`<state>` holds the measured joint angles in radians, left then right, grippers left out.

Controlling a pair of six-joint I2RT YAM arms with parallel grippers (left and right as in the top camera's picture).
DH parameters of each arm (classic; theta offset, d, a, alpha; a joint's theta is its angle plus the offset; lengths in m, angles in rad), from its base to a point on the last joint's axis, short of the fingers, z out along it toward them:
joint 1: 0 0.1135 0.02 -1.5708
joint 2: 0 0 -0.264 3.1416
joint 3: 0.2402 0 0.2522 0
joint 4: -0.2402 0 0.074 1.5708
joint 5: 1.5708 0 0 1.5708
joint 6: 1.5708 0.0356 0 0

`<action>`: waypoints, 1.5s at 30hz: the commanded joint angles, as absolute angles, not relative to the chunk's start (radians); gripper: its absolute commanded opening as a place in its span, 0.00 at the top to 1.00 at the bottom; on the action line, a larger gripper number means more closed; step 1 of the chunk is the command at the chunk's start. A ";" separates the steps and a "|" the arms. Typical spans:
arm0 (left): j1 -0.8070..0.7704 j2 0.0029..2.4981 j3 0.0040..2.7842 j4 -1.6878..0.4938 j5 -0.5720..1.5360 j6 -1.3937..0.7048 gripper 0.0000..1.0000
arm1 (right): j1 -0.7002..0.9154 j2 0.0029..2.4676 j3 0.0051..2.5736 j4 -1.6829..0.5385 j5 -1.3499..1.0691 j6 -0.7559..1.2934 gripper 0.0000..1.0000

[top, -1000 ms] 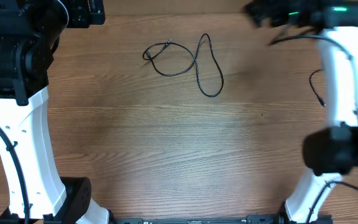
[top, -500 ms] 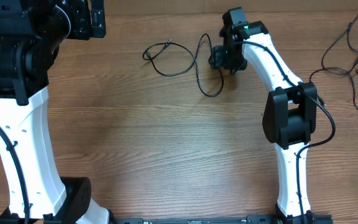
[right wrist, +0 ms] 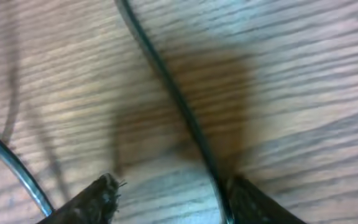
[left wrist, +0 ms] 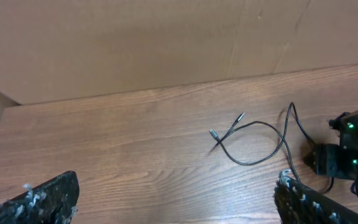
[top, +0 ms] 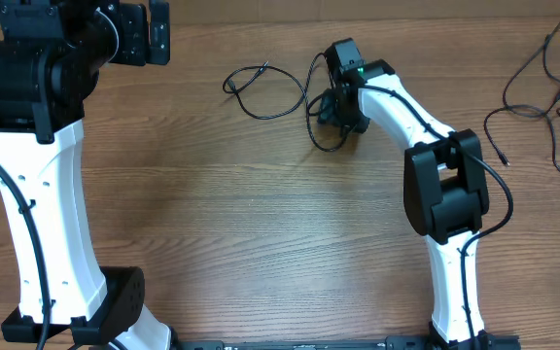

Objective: Untangle cables
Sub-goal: 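Reach the right gripper to the remaining center cable and grasp it, then carry the last cable with the right gripper to the top-right pile and release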

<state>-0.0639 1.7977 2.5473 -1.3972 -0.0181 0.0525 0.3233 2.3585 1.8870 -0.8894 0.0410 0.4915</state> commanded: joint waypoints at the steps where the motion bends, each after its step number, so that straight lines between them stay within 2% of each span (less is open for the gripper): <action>1: -0.068 1.806 2.555 -1.408 -0.007 0.068 0.00 | 0.314 2.403 1.754 -0.830 0.074 0.470 0.88; 2: -0.068 1.806 2.555 -1.410 -0.007 0.068 0.00 | 0.313 2.403 1.729 -0.808 0.074 0.470 0.96; 9: -0.068 1.806 2.555 -1.411 -0.007 0.068 0.00 | 0.313 2.382 1.789 -0.809 0.030 0.439 0.96; 16: -0.068 1.806 2.555 -1.409 -0.007 0.068 0.00 | 0.312 2.207 2.252 -1.007 0.021 0.405 0.96; 20: -0.068 1.806 2.555 -1.409 -0.006 0.068 0.00 | 0.312 2.106 2.537 -1.166 0.025 0.303 0.96; 28: -0.068 1.811 2.555 -1.393 0.055 0.067 0.00 | 0.263 1.955 2.855 -1.309 0.146 0.207 0.96; 33: -0.068 1.811 2.555 -1.382 0.081 0.067 0.00 | 0.126 1.843 2.869 -1.299 0.210 0.078 0.96; 38: -0.068 1.811 2.555 -1.380 0.098 0.067 0.00 | -0.029 1.804 2.869 -1.292 0.313 0.062 0.96; 45: -0.068 1.811 2.555 -1.380 0.105 0.067 0.00 | -0.350 1.799 2.868 -1.237 0.313 -0.008 0.96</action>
<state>-0.0639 1.8008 2.5473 -1.3842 0.0868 0.0559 -0.2802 1.8263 2.8552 -1.2545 0.2886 0.0319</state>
